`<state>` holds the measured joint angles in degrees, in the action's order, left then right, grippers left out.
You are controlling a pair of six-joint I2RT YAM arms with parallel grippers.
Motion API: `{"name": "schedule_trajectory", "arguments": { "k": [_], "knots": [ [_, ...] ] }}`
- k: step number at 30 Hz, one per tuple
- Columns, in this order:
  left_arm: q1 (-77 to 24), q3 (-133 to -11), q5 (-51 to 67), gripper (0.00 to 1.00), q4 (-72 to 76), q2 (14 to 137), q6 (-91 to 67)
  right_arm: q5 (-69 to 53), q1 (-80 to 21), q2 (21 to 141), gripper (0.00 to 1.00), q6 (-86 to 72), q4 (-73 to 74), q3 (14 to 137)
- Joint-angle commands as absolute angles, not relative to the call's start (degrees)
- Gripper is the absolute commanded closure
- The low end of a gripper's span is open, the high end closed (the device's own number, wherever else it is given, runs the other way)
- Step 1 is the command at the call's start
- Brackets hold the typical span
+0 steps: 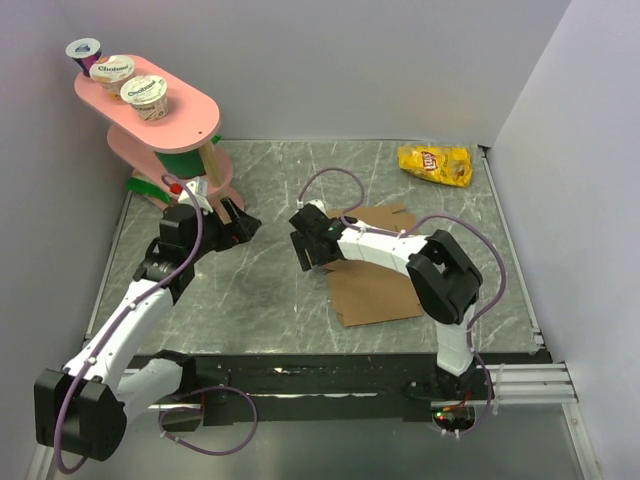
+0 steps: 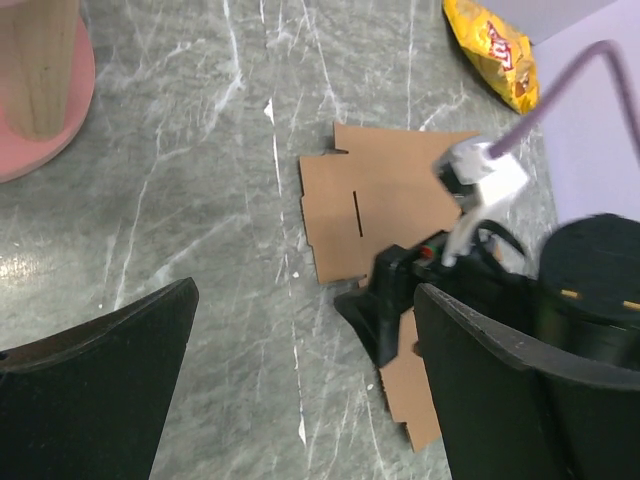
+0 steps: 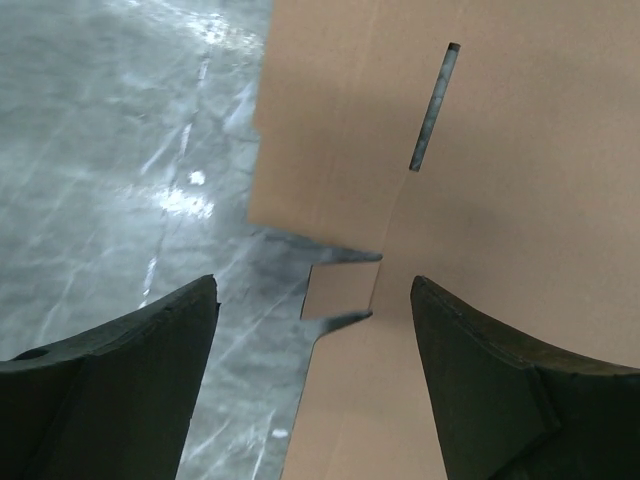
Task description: Fold the paper box
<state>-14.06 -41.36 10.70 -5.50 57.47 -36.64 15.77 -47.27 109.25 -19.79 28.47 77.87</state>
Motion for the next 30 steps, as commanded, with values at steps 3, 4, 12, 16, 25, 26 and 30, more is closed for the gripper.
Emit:
{"name": "schedule_trajectory", "arguments": {
  "k": [3, 4, 12, 16, 25, 26, 30],
  "knots": [
    [-13.18, -41.22, 12.22, 0.04, -5.27, 55.2, -36.04, 19.77, -47.29, 113.29, 0.23, -21.62, 32.6, 82.52],
    [-13.1, -41.22, 12.65, 0.04, -5.19, 55.2, -36.04, 20.12, -47.2, 113.73, 0.26, -21.97, 32.96, 82.53],
    [-12.83, -40.78, 13.01, 0.04, -5.45, 54.67, -35.25, 19.08, -45.97, 113.47, 0.46, -23.64, 31.48, 78.32],
    [-12.75, -40.61, 13.36, 0.04, -5.27, 54.23, -35.07, 12.86, -43.17, 110.84, 0.51, -23.91, 26.39, 74.1],
    [-12.66, -41.04, 13.71, 0.04, -5.27, 53.88, -34.72, 0.53, -38.24, 105.21, 0.7, -26.1, 17.06, 64.61],
    [-12.66, -40.96, 13.71, 0.04, -5.27, 53.88, -34.63, 0.35, -37.97, 104.68, 0.7, -26.19, 16.09, 63.47],
    [-12.66, -41.31, 13.97, 0.04, -5.1, 54.05, -34.28, -4.64, -37.36, 101.35, 0.71, -26.63, 13.98, 61.09]
  ]
}}
